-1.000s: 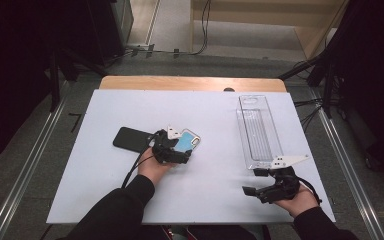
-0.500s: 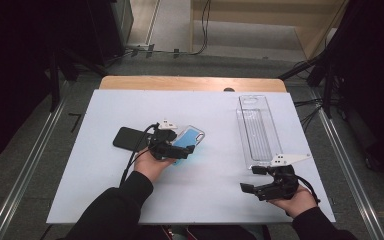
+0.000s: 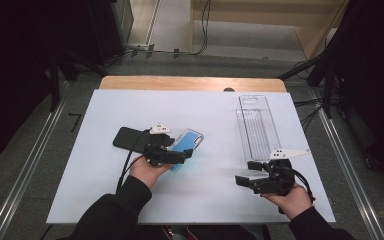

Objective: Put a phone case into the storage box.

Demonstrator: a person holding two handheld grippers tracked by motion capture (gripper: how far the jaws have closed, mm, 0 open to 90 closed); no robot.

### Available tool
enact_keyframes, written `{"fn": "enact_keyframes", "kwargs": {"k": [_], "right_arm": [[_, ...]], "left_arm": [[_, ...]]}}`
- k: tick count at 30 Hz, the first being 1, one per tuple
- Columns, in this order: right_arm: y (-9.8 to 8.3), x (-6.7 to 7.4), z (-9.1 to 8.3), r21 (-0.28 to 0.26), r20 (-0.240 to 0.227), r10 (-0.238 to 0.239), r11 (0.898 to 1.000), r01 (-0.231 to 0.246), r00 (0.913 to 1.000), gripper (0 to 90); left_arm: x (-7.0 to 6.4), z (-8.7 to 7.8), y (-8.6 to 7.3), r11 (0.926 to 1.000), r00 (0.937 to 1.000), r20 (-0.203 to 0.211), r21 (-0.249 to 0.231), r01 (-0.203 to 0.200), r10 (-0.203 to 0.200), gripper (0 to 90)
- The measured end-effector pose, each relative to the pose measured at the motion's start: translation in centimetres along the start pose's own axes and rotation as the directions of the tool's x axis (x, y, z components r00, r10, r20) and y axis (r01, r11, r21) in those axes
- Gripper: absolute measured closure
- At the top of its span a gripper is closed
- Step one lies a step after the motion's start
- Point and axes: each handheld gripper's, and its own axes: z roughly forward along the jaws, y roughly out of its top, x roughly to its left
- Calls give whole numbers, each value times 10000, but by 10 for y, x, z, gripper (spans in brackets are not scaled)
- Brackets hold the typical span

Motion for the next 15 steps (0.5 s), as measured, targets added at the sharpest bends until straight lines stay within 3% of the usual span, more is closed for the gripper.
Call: {"fn": "enact_keyframes", "kwargs": {"k": [6, 11, 15], "right_arm": [[11, 16, 9, -29, 158, -73, 10000, 74, 9998, 126], [17, 20, 17, -30, 183, 99, 9999, -99, 9998, 126], [21, 21, 19, -47, 222, 266, 9996, -265, 9994, 126]], "left_arm": [[-7, -1, -10, 9993, 9996, -253, -355, 151, -160, 176], [-14, -1, -19, 9957, 9990, -311, -879, 279, -308, 176], [-18, 1, -24, 9939, 9984, -334, -1021, 429, -465, 176]]}}
